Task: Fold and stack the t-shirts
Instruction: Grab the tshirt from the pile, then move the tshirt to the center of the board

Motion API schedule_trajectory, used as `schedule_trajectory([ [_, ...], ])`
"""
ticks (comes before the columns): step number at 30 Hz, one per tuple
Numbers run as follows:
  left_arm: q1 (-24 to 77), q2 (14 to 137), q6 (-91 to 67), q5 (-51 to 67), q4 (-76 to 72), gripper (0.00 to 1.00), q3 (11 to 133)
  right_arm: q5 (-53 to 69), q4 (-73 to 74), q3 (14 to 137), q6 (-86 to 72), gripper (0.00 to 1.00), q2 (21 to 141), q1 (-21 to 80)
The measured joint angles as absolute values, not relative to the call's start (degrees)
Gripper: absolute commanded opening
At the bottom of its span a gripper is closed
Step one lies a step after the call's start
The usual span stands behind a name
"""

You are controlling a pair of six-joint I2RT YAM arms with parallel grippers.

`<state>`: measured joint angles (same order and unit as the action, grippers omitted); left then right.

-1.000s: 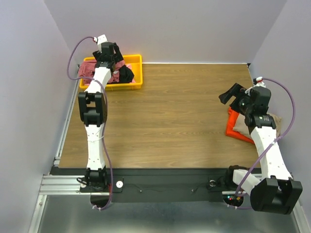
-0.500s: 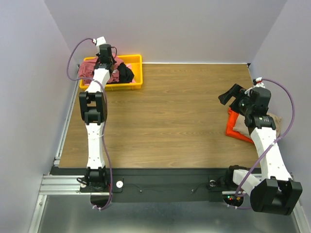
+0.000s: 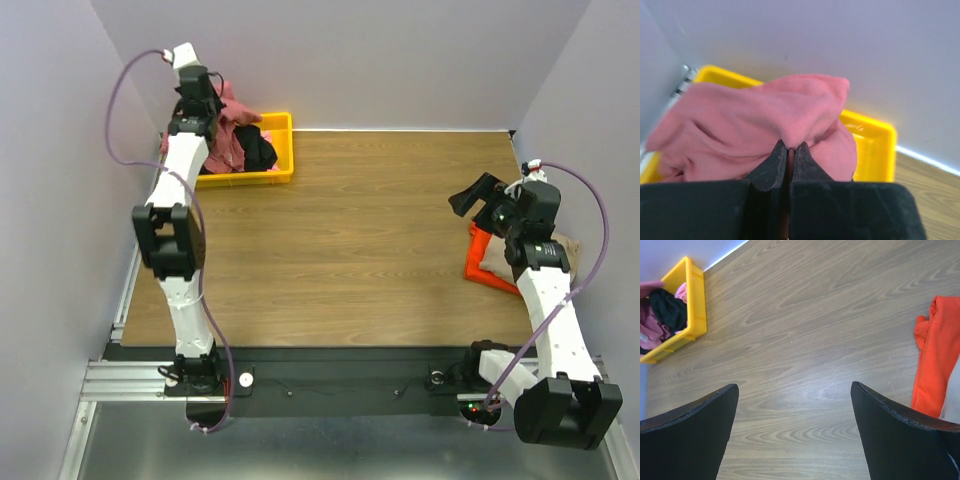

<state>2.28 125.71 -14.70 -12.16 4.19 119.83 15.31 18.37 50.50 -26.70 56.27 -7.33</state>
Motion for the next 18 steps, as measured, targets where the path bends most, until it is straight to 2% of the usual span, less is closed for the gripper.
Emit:
schedule_trajectory([
  [5, 4.0, 104.2, -13.5, -13.7, 4.0, 0.0, 112.1, 16.7, 18.2, 49.8, -27.1, 1.0, 54.2, -7.1],
  [9, 8.5, 92.2, -11.6, -14.2, 1.9, 0.0, 112.8, 18.6, 18.5, 48.9, -27.0, 1.0, 52.2, -7.0],
  [18, 26.2, 81.4, -8.3, -12.3, 1.3, 0.0, 112.8, 22.7, 19.0, 48.9, -26.5, 1.0, 48.4, -7.0],
])
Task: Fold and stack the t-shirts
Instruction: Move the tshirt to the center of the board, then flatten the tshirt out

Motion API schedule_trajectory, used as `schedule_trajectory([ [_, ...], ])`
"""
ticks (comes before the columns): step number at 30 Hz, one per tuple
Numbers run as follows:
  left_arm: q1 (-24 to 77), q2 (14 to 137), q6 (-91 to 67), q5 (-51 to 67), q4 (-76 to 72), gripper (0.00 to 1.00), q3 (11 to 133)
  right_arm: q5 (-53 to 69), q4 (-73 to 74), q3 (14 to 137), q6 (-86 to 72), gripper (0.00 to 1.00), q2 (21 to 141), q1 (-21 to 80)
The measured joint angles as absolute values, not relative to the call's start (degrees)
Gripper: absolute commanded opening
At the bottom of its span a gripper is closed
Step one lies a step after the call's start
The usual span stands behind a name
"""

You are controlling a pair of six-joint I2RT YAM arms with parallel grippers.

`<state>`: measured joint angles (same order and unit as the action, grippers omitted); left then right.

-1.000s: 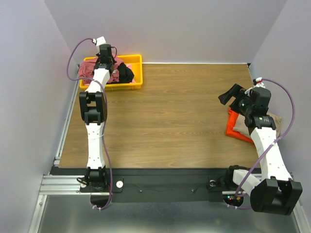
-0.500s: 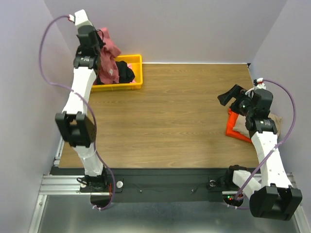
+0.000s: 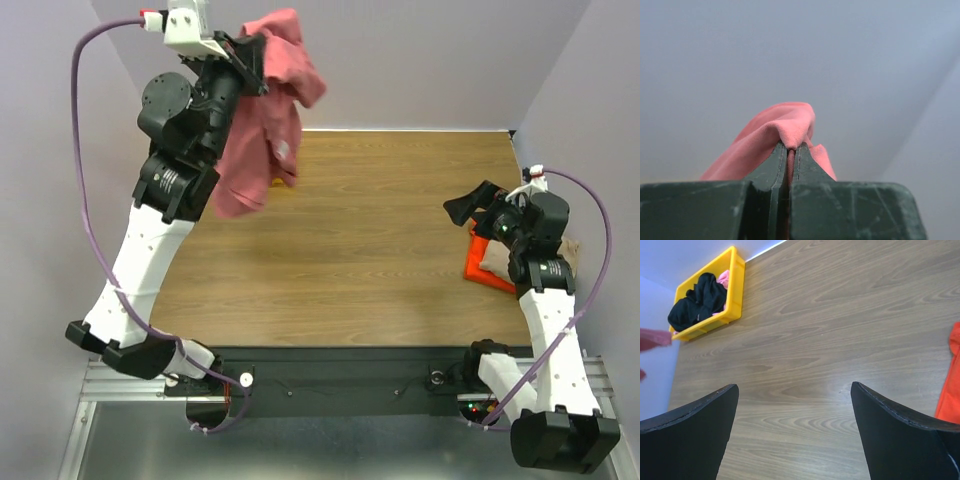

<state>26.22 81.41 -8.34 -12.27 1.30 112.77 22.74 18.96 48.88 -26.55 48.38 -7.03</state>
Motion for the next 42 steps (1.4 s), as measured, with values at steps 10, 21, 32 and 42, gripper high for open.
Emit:
schedule_trajectory([
  [10, 34.9, 69.5, -13.2, -5.1, 0.3, 0.0, 97.5, 22.9, 20.4, 47.7, -26.8, 1.0, 42.5, -7.0],
  [21, 26.5, 69.8, -28.8, -20.7, 2.5, 0.98, 64.8, 22.3, 24.5, 45.2, -25.3, 1.0, 48.6, -6.1],
  [32, 19.3, 59.9, -40.3, -18.6, 8.9, 0.99, 43.4, 5.8, 24.7, 42.9, -27.6, 1.0, 63.7, 24.0],
  [42, 19.4, 46.7, -48.5, -10.7, 9.7, 0.98, 21.5, -6.8, 17.8, 43.5, -35.1, 0.97, 83.1, 44.8],
])
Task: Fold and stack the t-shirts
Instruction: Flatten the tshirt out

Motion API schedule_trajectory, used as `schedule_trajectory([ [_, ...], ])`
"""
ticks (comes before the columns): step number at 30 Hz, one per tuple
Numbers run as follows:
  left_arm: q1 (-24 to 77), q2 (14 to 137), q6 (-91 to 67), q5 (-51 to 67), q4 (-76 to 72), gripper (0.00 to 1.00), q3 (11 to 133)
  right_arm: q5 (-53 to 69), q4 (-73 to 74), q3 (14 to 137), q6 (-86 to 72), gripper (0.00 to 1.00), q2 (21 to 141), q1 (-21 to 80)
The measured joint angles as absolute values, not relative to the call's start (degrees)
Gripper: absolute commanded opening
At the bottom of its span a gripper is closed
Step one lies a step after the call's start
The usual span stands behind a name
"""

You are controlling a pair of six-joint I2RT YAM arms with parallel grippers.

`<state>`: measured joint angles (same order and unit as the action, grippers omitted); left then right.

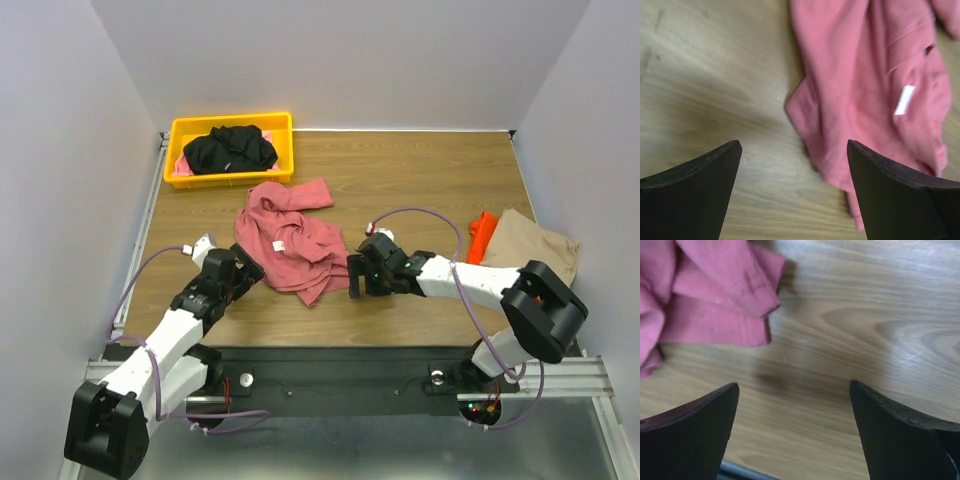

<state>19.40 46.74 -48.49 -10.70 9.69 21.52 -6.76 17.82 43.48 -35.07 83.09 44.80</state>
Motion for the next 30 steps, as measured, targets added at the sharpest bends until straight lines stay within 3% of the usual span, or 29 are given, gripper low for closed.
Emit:
schedule_trajectory([
  [10, 19.4, 57.3, -48.7, -6.3, -1.7, 0.8, 18.8, -15.8, 12.9, 50.8, -40.2, 0.81, 93.3, 50.3],
  [13, 19.4, 61.3, -48.3, -5.0, -7.0, 0.68, 19.0, -18.2, 13.5, 52.9, -40.8, 0.68, 95.7, 51.2],
  [16, 19.4, 65.5, -47.9, -3.5, -11.4, 0.46, 19.7, -19.9, 13.5, 53.8, -41.1, 0.56, 97.2, 52.1],
  [17, 19.6, 66.8, -47.5, -3.1, -12.1, 0.27, 19.9, -20.7, 13.6, 53.9, -41.4, 0.47, 97.4, 52.2],
  [20, 20.4, 68.9, -47.1, -2.2, -13.8, 0.0, 19.9, -22.6, 13.7, 54.0, -41.7, 0.34, 97.9, 52.6],
  [22, 21.1, 69.4, -47.0, -1.5, -13.8, 0.0, 19.9, -23.2, 13.8, 54.1, -41.8, 0.27, 98.1, 52.6],
  [26, 21.4, 68.0, -46.7, -0.9, -13.4, 0.0, 19.8, -23.6, 13.1, 54.3, -42.3, 0.03, 98.4, 52.6],
  [30, 21.4, 61.7, -46.5, 0.1, -11.9, 0.0, 19.5, -23.9, 12.3, 54.3, -42.6, 0.0, 98.0, 52.9],
])
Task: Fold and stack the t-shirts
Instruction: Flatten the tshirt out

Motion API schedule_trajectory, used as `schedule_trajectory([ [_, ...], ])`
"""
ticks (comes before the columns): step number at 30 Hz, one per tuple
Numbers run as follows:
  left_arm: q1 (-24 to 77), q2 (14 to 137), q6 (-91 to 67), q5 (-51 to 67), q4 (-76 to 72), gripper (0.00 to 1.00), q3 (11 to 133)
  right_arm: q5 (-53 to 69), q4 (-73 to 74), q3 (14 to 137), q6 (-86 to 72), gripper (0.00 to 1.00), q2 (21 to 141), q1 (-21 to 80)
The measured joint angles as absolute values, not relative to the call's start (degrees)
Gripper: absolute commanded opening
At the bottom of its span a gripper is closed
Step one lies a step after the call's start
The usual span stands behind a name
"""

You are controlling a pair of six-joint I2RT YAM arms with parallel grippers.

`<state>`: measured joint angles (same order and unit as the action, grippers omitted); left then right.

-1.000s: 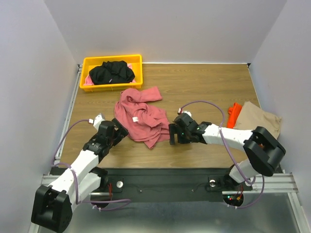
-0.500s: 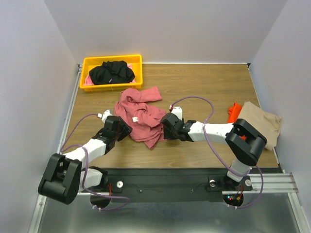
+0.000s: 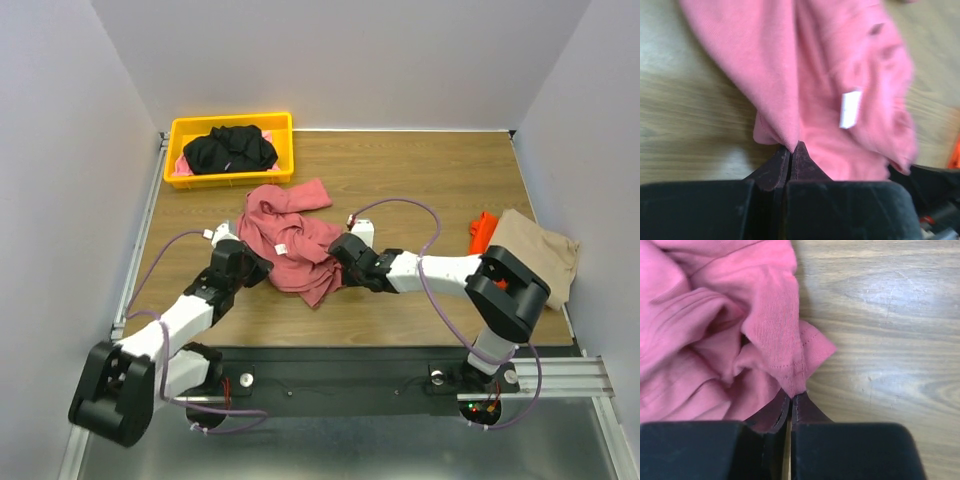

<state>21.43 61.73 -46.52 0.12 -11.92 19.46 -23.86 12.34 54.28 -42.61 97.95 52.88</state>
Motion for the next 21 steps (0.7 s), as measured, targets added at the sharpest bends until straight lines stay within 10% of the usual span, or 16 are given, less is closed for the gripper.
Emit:
schedule_trajectory([
  [21, 22.1, 26.3, -41.2, -2.0, 5.9, 0.0, 53.1, -39.1, 18.3, 65.4, -28.8, 0.0, 54.2, 53.7],
])
